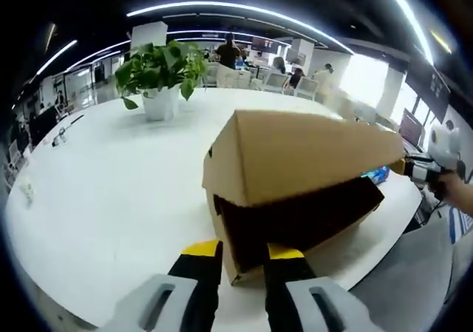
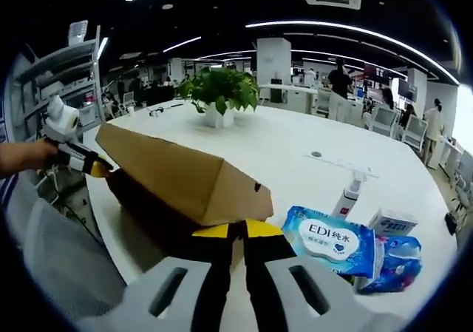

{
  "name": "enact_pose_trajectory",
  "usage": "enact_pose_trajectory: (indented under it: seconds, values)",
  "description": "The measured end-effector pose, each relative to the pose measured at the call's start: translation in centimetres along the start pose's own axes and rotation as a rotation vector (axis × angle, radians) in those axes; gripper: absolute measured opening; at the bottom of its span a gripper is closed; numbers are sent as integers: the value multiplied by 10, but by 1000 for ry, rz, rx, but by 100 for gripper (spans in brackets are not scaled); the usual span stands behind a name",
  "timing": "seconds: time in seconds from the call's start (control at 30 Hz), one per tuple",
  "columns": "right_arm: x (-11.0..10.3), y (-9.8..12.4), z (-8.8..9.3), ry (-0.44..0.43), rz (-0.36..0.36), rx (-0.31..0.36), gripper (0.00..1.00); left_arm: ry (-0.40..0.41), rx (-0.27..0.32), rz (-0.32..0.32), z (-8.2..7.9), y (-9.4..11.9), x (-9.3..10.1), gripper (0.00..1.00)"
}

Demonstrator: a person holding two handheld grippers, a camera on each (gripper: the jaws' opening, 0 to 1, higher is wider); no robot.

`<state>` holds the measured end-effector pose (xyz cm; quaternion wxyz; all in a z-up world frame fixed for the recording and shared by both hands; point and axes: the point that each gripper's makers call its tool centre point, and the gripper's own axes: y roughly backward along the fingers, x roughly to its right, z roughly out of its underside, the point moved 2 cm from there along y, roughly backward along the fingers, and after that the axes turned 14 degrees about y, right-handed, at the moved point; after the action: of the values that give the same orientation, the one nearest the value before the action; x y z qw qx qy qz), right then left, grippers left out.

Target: Operate the shoe box by opening the lid, removing the specified soft item, and placing it in the target area until the item is outside and the box remains undamaged.

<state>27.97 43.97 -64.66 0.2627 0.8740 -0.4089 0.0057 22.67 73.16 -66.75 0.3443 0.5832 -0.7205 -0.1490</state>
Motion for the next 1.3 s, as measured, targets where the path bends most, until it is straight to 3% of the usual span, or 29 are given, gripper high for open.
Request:
enact_pose_trajectory:
  seconds: [0.3, 0.87, 1.3]
  values:
    - [-13, 0, 14, 63, -53, -11, 5, -79, 21, 22, -7, 2, 7, 30]
    - [-31, 5, 30, 167, -99, -41, 13, -142, -24, 28, 14, 1, 6, 35]
    - [-39, 6, 37, 198, -135, -48, 16, -127, -47, 26, 24, -4, 2, 35]
